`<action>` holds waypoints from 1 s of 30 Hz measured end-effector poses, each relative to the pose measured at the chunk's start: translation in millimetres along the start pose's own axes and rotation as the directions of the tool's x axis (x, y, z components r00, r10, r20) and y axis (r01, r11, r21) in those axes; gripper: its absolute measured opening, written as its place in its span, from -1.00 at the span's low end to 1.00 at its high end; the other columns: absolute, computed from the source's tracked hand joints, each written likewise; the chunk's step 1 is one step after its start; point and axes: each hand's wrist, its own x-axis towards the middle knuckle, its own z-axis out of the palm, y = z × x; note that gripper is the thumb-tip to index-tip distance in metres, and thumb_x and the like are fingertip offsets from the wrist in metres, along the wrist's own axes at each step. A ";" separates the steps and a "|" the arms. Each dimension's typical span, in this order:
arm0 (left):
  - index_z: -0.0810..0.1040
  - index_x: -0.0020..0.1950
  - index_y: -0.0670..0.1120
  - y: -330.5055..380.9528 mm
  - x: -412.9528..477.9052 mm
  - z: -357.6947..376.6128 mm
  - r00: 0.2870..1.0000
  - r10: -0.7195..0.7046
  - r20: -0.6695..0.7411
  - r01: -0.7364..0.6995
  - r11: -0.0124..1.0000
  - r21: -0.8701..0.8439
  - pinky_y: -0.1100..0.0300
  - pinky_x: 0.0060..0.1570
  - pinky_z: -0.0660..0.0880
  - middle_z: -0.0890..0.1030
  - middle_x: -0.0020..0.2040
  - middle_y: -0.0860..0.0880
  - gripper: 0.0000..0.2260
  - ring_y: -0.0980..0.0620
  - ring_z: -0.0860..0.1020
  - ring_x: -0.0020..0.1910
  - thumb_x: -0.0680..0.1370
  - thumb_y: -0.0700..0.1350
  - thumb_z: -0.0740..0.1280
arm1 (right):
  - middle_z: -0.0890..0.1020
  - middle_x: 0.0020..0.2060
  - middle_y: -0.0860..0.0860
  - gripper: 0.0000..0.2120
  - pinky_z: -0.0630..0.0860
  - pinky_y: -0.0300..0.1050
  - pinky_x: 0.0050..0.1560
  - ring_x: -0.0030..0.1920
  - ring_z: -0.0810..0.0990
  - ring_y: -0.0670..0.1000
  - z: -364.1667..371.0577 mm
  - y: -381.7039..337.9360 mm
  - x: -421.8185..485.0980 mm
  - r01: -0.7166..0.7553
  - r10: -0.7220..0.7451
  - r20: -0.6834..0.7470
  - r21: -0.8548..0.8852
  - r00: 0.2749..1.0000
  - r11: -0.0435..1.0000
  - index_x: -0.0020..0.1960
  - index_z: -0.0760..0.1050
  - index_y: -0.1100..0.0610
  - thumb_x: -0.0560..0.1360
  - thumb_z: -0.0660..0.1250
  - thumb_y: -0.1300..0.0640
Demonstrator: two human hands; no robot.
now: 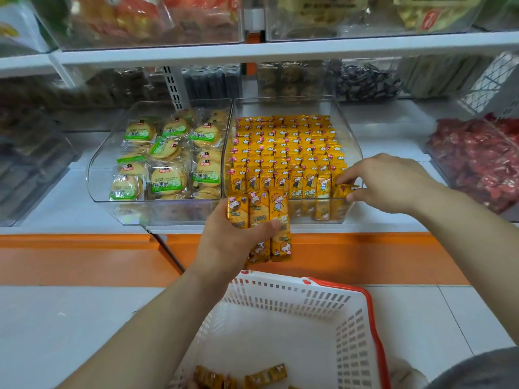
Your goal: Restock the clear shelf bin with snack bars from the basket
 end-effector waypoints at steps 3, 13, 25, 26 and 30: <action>0.60 0.15 0.10 -0.9 -0.1 0.0 1.000 -0.002 0.006 0.002 1.000 -0.002 0.20 -0.25 0.67 0.76 -0.07 0.10 -0.62 0.06 0.75 -0.12 0.39 -0.06 0.62 | 0.52 0.29 -0.12 -0.62 0.53 0.04 0.08 0.27 0.51 0.04 2.2 -4.0 -1.7 0.060 -0.052 0.092 -0.086 0.994 0.995 0.34 0.48 -0.25 0.54 0.25 -0.27; 0.59 0.15 0.14 -1.2 1.7 4.5 1.000 -0.012 0.010 0.012 1.000 0.001 0.11 -0.12 0.69 0.76 -0.05 0.14 -0.60 0.09 0.74 -0.08 0.38 -0.04 0.62 | 0.28 0.47 -0.12 -0.35 0.51 0.04 0.12 0.36 0.46 0.06 14.9 -9.0 -9.4 0.061 -0.048 0.107 -0.115 0.993 0.991 0.54 0.20 -0.12 0.53 0.24 -0.30; 0.59 0.25 0.05 -0.1 -6.1 17.2 0.993 0.013 0.119 -0.009 0.999 -0.031 -0.12 0.03 0.68 0.76 0.05 -0.03 -0.56 -0.08 0.74 0.01 0.42 -0.11 0.61 | 0.61 0.00 -0.13 -0.69 0.61 -0.17 -0.18 -0.14 0.66 -0.15 19.4 -70.0 -36.2 0.049 -0.119 0.009 0.878 0.993 0.475 0.34 0.48 -0.18 0.60 0.30 -0.05; 0.58 0.26 0.04 -0.1 -6.8 17.4 0.992 0.012 0.128 -0.007 0.999 -0.036 -0.12 0.02 0.68 0.76 0.04 -0.04 -0.56 -0.08 0.74 0.01 0.42 -0.11 0.61 | 0.61 0.02 -0.09 -0.70 0.61 -0.18 -0.20 -0.16 0.66 -0.15 18.9 -71.1 -35.4 0.041 -0.130 0.021 0.886 0.991 0.462 0.32 0.49 -0.20 0.60 0.30 -0.04; 0.60 0.23 0.04 0.7 -6.0 15.7 0.994 -0.013 0.110 0.015 1.000 -0.014 -0.13 0.02 0.67 0.76 0.02 -0.04 -0.59 -0.07 0.74 0.00 0.42 -0.06 0.60 | 0.69 -0.10 -0.06 -0.77 0.57 -0.20 -0.30 -0.27 0.66 -0.16 12.7 -58.6 -30.2 -0.010 -0.105 0.050 0.936 0.993 0.351 0.18 0.57 -0.14 0.54 0.41 0.05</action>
